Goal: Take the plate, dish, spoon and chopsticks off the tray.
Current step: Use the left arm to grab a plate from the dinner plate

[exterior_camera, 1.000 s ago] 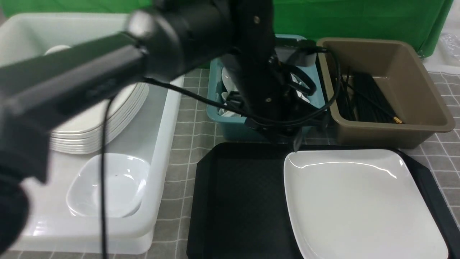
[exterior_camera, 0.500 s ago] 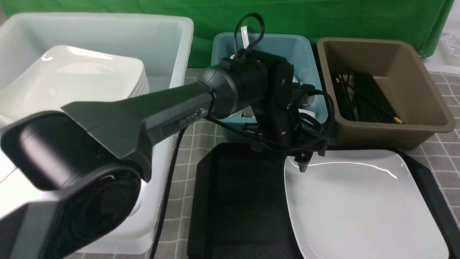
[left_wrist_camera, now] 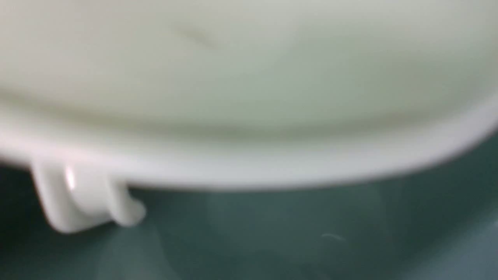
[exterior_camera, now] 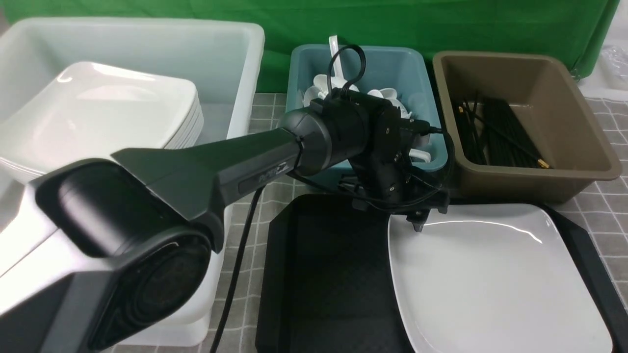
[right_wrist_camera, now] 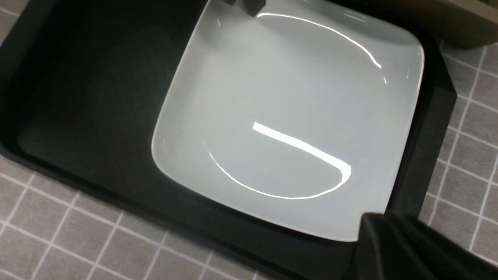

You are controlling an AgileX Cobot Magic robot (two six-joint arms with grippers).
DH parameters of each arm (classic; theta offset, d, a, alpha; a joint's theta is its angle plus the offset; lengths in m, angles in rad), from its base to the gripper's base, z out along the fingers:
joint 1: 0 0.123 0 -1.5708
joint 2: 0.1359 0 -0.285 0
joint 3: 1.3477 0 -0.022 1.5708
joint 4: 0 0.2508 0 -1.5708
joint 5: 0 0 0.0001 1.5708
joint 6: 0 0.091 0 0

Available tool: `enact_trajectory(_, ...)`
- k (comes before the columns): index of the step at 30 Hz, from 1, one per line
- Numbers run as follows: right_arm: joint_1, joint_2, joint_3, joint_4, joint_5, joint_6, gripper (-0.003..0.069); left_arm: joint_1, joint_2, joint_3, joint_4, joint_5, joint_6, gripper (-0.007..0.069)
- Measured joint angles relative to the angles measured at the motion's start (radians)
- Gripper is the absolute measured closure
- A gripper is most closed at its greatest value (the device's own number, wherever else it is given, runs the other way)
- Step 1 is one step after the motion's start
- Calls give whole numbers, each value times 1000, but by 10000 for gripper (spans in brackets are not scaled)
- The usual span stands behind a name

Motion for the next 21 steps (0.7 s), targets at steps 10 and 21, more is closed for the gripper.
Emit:
enact_trajectory(10,0,1,1,1,-12,-4,620,9,-1,-2,-74,40,63,406)
enact_trajectory(21,0,1,1,2,-78,-6,620,15,-221,0,-83,193,137,578)
